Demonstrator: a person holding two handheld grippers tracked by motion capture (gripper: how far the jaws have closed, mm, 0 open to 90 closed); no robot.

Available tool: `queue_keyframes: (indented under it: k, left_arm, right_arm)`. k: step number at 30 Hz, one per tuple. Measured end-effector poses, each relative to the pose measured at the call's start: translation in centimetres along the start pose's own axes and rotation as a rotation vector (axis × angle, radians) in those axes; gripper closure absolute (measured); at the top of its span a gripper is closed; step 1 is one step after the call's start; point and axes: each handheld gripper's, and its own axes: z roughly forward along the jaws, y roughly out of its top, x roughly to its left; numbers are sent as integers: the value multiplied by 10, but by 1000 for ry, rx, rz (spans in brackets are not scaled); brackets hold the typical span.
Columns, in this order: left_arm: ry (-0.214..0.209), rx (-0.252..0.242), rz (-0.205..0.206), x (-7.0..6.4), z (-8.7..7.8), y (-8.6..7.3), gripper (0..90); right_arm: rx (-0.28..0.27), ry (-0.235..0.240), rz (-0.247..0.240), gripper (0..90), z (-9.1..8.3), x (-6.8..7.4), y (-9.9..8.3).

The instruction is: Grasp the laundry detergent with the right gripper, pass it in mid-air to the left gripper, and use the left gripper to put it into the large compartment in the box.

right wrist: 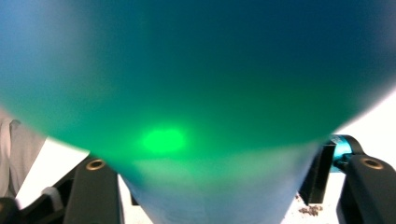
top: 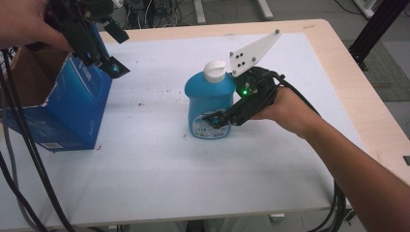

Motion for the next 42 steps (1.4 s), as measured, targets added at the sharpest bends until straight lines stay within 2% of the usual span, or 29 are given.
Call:
queue_keyframes:
  k: [12,17,31,38,42]
  left_arm:
    - [-4,3,2,1,1,0,38]
    - [-2,0,-2,0,2,-1,38]
    - [-3,2,4,-1,2,0,38]
    - [-12,-2,9,-5,-1,3,38]
    - [-27,-7,-8,-10,-4,6,38]
  right_arm:
    - [-11,5,-14,409,0,1,-1]
    - [-33,-18,-34,446,-1,2,-1]
    - [-18,-43,-74,467,-1,7,3]
    - [-19,-43,-102,467,-7,12,17]
    - [-12,-52,-117,465,-12,14,28]
